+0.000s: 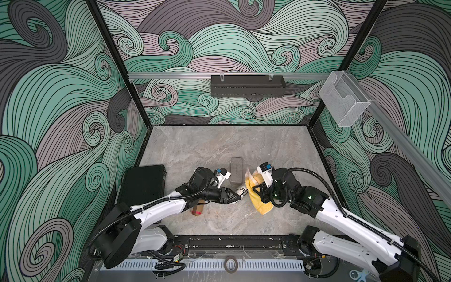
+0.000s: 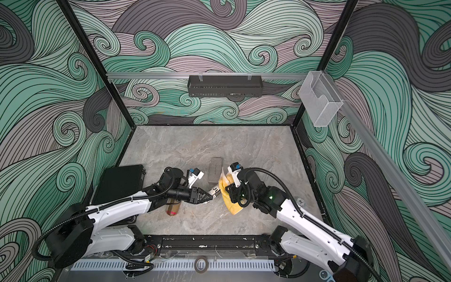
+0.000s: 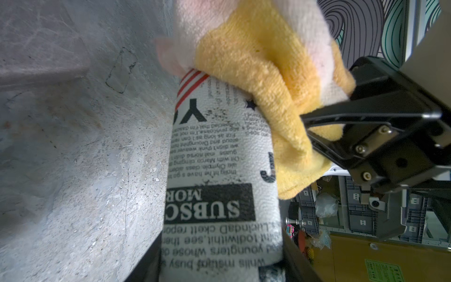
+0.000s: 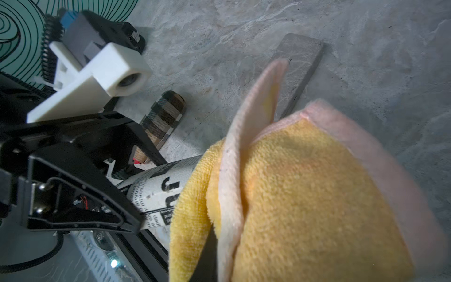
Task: Wipe the eyeglass case
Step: Wipe the dirt from the eyeglass case.
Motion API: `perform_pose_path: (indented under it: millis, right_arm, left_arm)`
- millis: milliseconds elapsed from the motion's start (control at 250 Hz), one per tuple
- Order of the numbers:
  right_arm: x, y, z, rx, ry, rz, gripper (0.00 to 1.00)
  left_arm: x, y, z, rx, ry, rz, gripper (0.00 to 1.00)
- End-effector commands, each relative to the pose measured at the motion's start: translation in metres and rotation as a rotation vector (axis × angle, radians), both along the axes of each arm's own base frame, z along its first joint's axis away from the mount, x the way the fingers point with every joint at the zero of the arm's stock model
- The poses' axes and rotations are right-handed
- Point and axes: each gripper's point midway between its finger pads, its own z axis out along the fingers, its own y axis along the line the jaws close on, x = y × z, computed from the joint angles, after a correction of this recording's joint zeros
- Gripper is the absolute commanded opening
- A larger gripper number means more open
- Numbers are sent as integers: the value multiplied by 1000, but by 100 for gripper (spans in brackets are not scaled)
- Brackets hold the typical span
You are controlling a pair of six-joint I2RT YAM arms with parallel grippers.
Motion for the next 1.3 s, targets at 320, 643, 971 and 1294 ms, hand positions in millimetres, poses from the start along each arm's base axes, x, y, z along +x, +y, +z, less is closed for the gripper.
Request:
perform_pose_path:
  millis: [320,643,971,1294]
  right_arm:
    - [6,-5,3,-166,-66,-40,0]
    - [-35,41,28,77,-3,264,0]
    - [18,-26,-7,-202,-44,-144,0]
    - [-40,55,27,135,19,310,0]
  left_arm:
    - [6,-10,27,-84,-68,-31,40]
    - [8,-11,29,-87,-85,-28,41]
    - [5,-9,27,-82,-88,-36,41]
    - [8,-11,26,-89,-86,-27,41]
